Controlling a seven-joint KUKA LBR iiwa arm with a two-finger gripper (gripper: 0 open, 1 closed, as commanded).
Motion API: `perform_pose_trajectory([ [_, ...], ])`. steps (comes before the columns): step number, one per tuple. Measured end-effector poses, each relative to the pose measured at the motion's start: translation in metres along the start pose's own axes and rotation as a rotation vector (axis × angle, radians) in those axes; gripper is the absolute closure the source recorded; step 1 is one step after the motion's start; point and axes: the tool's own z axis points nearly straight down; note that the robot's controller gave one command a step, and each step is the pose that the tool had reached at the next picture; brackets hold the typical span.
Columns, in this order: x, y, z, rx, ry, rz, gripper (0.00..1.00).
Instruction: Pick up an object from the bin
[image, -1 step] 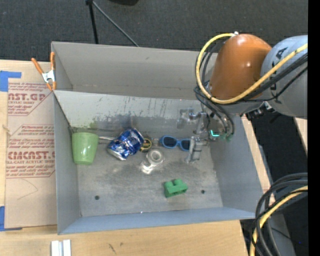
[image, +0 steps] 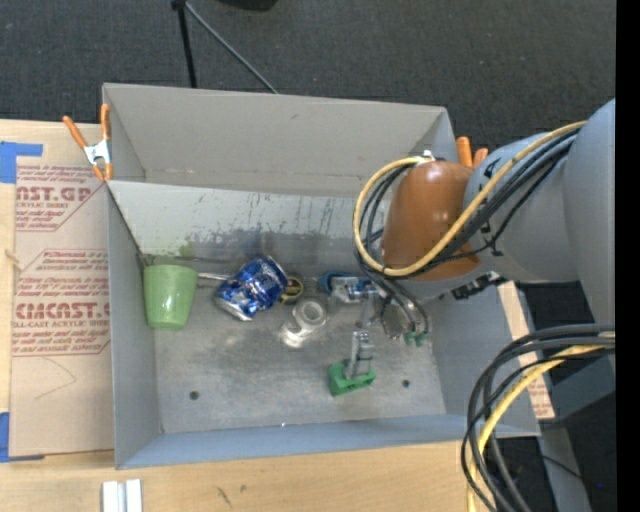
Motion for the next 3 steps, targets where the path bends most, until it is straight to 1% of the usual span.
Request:
perform_pose_trajectory([
  [1, 0.0589, -0.0199, 0.0255, 0.000, -0.007, -0.110, 0.00],
  [2, 0.0560, -0.0198, 0.0234, 0.002, -0.014, -0.111, 1.00],
  [3, 0.0547, -0.0201, 0.0234, 0.002, -0.020, -0.111, 0.00],
])
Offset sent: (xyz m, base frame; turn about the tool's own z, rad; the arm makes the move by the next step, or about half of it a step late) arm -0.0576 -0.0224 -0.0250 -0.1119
